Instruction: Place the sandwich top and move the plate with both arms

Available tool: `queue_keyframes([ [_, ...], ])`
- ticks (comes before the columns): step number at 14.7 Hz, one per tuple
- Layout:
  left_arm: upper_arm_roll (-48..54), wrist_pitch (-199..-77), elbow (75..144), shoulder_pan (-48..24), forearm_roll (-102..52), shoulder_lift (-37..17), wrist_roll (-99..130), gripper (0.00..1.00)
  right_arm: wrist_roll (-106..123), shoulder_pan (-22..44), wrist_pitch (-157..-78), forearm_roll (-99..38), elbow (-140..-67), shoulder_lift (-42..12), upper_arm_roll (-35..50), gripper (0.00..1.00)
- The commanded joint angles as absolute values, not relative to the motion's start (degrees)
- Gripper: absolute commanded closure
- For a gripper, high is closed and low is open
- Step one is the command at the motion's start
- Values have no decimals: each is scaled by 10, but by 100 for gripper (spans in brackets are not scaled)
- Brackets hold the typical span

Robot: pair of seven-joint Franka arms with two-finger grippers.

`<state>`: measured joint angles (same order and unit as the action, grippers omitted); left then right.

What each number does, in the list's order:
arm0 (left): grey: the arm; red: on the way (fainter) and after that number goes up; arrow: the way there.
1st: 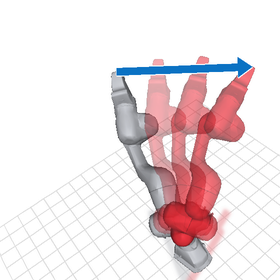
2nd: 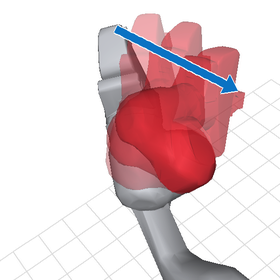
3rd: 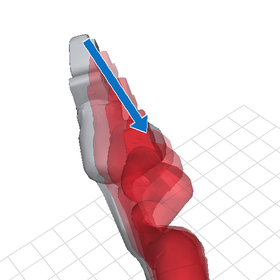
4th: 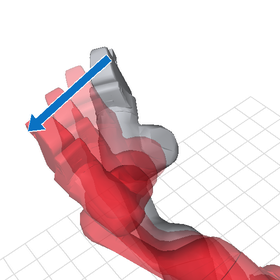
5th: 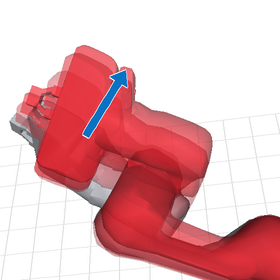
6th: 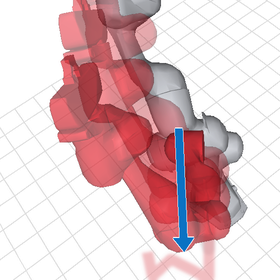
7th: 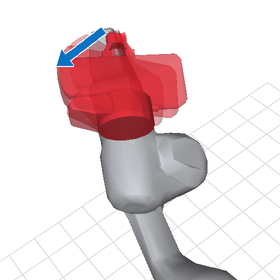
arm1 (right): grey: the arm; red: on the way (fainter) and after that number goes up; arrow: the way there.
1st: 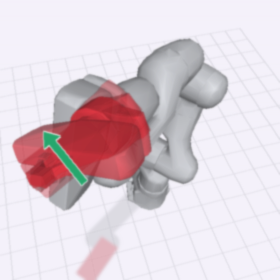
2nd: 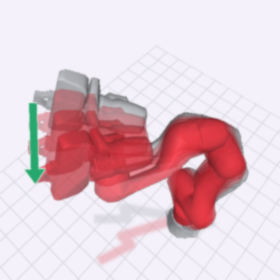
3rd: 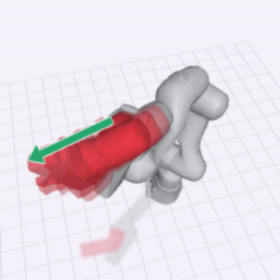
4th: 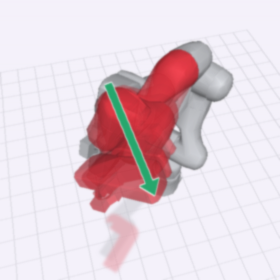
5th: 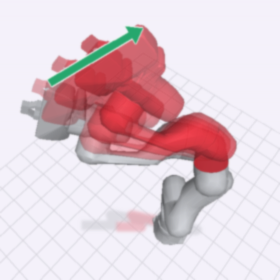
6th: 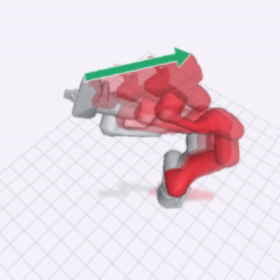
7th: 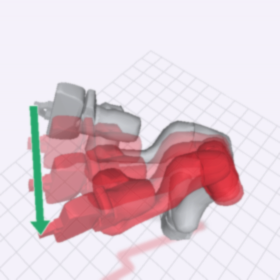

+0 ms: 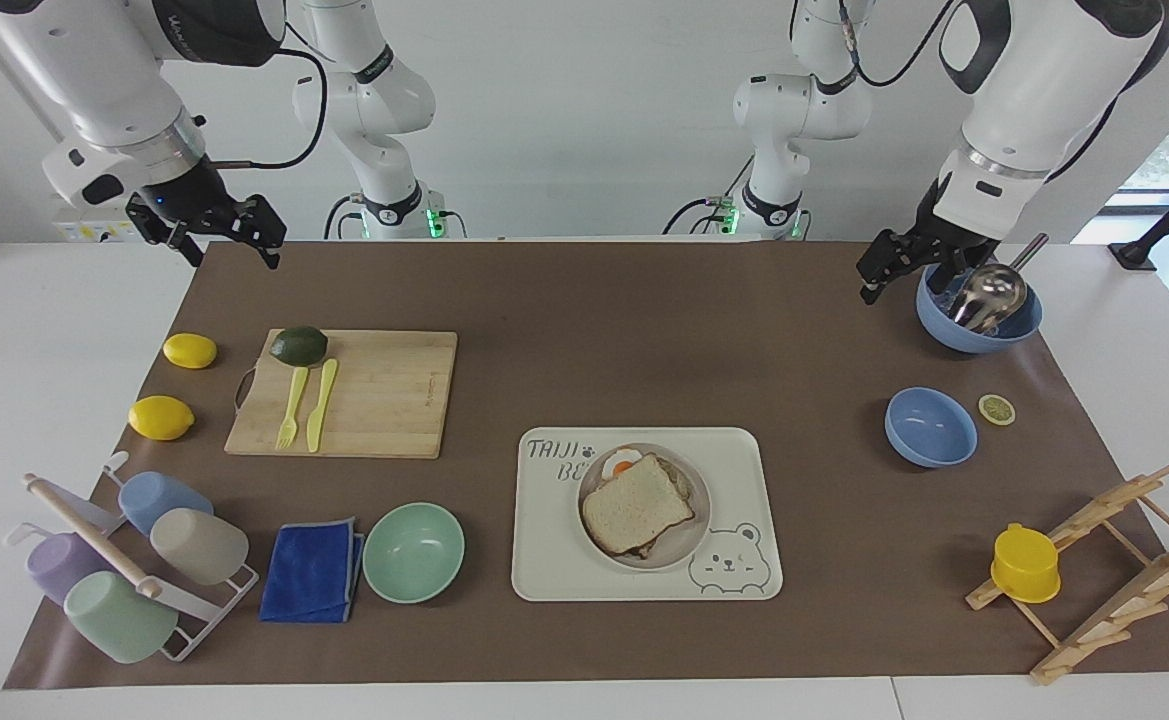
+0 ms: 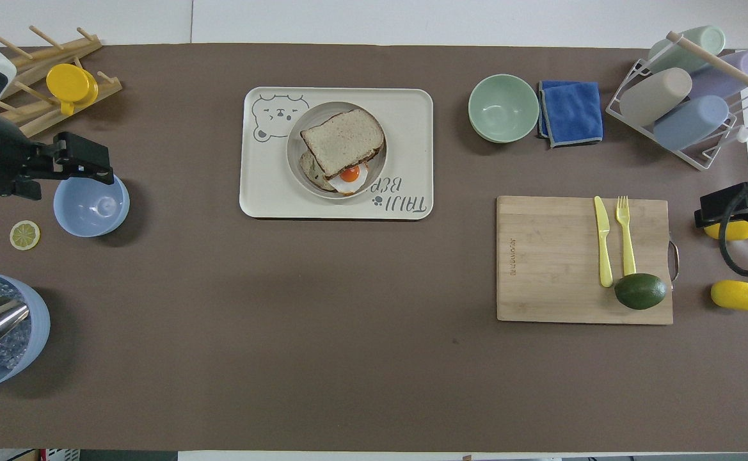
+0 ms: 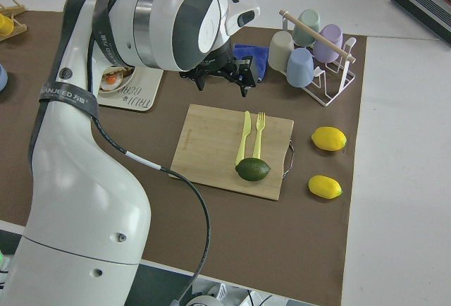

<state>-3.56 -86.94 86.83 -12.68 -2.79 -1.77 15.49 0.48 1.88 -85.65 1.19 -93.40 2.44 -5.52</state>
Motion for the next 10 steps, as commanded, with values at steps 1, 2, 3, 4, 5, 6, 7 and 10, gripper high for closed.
queue_keyframes([
  [1, -27, -827, 910, -123, -15, 25, 149, 0, 19, 13, -859, 17, -933, 27, -50, 0],
  [2, -17, -825, 931, -113, -15, 37, 146, 0, 19, 13, -859, 17, -932, 26, -50, 0],
  [3, 9, -831, 951, -92, -15, 46, 144, 0, 19, 13, -859, 17, -932, 26, -50, 0],
  [4, 36, -842, 968, -61, -15, 52, 141, 0, 19, 14, -859, 17, -932, 26, -50, 0],
  [5, 49, -867, 976, -48, -16, 53, 122, 0, 19, 13, -859, 17, -932, 26, -50, 0],
  [6, 49, -886, 978, -48, -19, 52, 113, 0, 19, 13, -859, 17, -932, 26, -50, 0],
  [7, 47, -890, 973, -50, -21, 47, 113, 0, 19, 13, -859, 17, -932, 26, -50, 0],
  [10, 44, -855, 937, -54, -20, 27, 112, 0, 19, 13, -860, 17, -932, 26, -50, 0],
])
